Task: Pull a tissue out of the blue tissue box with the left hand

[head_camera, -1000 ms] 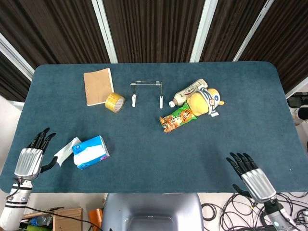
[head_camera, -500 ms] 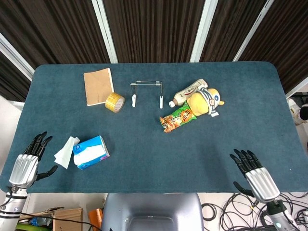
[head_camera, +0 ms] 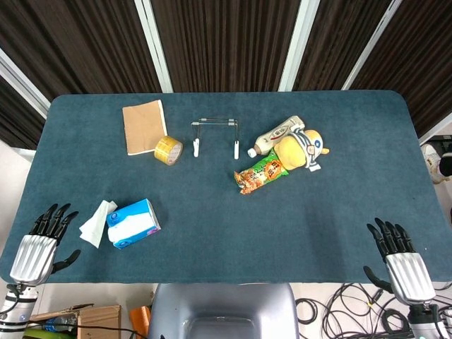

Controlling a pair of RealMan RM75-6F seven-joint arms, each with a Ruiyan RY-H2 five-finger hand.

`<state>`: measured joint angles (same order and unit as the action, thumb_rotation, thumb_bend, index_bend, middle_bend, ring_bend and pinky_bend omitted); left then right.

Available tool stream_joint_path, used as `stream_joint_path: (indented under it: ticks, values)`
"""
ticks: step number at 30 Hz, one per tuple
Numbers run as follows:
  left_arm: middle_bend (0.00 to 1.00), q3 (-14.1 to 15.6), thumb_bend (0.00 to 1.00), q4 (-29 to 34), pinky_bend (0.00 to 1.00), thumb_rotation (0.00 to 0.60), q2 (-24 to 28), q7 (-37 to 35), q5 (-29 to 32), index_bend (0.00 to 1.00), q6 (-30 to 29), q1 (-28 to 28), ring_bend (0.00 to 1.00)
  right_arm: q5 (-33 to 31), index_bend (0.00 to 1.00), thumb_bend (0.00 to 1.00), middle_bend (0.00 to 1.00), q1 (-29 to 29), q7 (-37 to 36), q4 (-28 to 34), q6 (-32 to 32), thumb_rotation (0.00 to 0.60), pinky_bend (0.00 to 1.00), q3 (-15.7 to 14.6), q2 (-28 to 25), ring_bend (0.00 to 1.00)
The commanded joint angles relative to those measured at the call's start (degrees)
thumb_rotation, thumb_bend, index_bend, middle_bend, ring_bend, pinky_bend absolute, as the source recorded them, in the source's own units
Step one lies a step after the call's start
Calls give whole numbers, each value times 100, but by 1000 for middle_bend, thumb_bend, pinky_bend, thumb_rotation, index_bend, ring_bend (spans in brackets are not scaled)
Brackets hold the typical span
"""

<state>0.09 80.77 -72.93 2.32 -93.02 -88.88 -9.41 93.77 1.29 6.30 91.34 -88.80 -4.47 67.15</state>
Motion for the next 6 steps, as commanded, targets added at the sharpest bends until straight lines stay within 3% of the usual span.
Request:
stream_joint_path:
  ticks: [1,6]
  values:
    - [105,31,199,122,175,600,67,73,52,189,111,8,27,5,0,218,11,-10,49,14,18,600,73,17,8,0]
    - [128,33,198,244,175,600,137,34,125,189,254,-11,59,8,0,218,11,-20,117,18,66,600,73,27,20,0]
